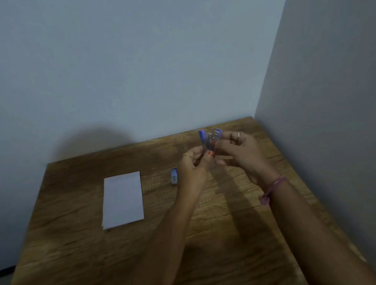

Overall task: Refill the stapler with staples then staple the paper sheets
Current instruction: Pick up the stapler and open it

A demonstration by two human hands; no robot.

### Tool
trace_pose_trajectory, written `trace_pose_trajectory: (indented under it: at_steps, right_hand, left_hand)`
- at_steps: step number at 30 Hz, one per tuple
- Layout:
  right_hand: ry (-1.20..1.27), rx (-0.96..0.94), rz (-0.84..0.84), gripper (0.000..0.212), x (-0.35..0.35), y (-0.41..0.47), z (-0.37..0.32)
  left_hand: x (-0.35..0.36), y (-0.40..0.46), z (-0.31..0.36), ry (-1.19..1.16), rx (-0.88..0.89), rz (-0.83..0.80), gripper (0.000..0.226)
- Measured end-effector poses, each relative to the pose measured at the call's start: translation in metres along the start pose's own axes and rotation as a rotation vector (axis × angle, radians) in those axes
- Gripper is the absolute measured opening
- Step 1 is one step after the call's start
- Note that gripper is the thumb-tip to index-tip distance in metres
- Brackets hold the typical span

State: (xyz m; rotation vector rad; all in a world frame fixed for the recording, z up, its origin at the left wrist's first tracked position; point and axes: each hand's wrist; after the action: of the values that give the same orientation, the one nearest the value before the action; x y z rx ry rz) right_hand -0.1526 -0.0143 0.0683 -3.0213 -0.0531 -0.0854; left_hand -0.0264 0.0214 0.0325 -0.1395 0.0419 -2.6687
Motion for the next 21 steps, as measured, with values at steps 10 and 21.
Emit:
trace_pose_trajectory:
  at_steps: [10, 21]
  right_hand:
    - [0.466, 0.187, -0.082, 0.033, 0.004, -0.013, 0.012]
    - [-0.12, -0.244, -0.088, 0.017, 0.027, -0.008, -0.022]
  left_hand:
    - [-0.024, 0.017, 0.04, -0.75, -0.219, 0.129, 0.018]
    - [-0.041, 0.006, 0.036, -0.634, -0.244, 0.036, 0.019]
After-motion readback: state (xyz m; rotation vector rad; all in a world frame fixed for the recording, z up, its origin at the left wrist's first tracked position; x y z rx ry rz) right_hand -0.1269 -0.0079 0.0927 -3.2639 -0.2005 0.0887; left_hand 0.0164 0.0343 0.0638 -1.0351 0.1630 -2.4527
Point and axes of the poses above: each hand's wrist, its own y-axis towards the middle knuckle, its own x-axis out of the palm, z = x × y, and after that the axes turned 11 degrees about z, right-handed
